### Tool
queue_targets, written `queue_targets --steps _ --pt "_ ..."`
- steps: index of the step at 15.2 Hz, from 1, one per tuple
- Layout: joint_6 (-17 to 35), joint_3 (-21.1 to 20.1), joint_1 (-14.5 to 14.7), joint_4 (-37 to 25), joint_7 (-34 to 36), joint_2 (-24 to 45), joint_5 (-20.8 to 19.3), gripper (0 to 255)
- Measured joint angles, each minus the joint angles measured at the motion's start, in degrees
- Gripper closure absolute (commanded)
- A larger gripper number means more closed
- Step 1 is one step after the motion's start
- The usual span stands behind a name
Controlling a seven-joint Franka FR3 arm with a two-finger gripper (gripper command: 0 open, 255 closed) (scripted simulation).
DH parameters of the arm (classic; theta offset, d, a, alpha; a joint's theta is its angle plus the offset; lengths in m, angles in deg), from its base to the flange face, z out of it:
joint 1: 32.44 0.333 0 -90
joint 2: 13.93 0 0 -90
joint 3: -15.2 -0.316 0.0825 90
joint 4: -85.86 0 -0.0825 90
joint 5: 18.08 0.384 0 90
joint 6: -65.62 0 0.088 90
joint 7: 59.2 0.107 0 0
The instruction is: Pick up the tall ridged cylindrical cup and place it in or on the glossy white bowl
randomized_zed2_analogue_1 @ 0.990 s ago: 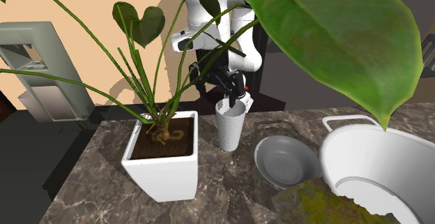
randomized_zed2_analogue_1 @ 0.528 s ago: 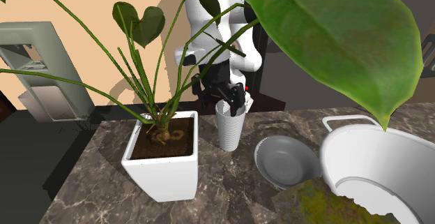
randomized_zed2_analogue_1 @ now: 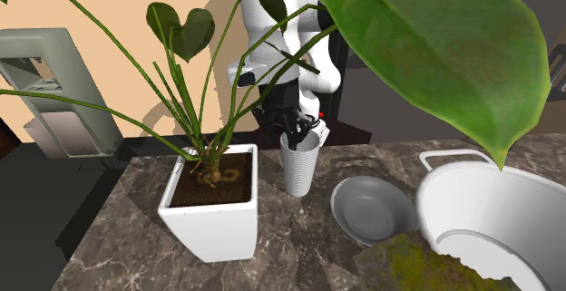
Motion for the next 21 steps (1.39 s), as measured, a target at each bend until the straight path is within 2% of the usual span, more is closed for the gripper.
queue_targets --steps 9,21 --pt "-0.38 -0.01 0.01 -0.41 0.07 0.02 -0.02 255" --pt "-9.21 0.10 -0.08 -10.14 0.96 0.89 -0.32 255"
